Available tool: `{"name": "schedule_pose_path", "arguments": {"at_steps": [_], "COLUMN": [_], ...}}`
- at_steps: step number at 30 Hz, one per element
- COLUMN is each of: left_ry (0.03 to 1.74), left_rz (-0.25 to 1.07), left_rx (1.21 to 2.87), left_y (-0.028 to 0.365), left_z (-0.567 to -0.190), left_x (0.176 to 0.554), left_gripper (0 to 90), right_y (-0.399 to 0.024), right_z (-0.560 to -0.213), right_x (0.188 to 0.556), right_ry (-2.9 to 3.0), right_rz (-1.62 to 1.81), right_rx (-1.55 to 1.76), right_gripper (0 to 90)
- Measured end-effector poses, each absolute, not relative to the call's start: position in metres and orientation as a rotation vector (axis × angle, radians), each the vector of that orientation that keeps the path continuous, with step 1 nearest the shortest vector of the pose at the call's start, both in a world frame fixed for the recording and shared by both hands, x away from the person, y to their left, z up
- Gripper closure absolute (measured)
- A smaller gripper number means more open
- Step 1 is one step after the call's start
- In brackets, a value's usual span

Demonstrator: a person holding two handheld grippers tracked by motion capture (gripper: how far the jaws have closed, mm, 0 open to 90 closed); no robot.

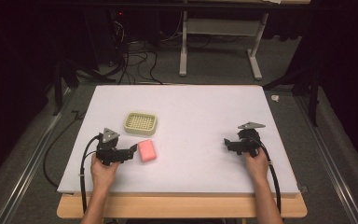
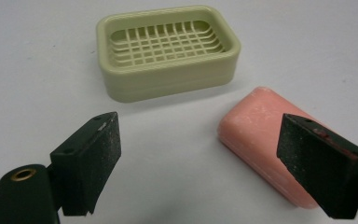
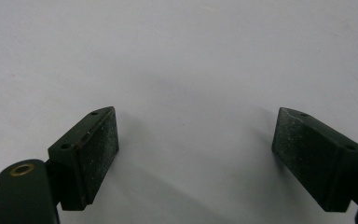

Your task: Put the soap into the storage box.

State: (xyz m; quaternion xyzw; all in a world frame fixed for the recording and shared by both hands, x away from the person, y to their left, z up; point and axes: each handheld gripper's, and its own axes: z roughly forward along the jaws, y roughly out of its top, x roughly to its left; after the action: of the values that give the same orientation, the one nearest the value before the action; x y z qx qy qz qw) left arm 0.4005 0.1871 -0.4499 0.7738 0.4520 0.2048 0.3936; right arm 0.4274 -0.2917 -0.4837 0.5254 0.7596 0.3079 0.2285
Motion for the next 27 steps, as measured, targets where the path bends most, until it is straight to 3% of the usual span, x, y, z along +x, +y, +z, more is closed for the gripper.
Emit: {"name": "schedule_pose_path", "arguments": {"at_steps": [27], "left_ry": [1.014], "left_rz": [0.470], "left_rx": [2.072], "left_y": [0.152], "left_z": [-0.455], "left_x": [0.394], "left_gripper": [7.8], "right_y": [-0.292], "right_z": [-0.484], "right_x": [0.427], "right_ry": [2.092], "right_rz": [0.847], "right_rx": [1.446], "right_gripper": [15.3]}}
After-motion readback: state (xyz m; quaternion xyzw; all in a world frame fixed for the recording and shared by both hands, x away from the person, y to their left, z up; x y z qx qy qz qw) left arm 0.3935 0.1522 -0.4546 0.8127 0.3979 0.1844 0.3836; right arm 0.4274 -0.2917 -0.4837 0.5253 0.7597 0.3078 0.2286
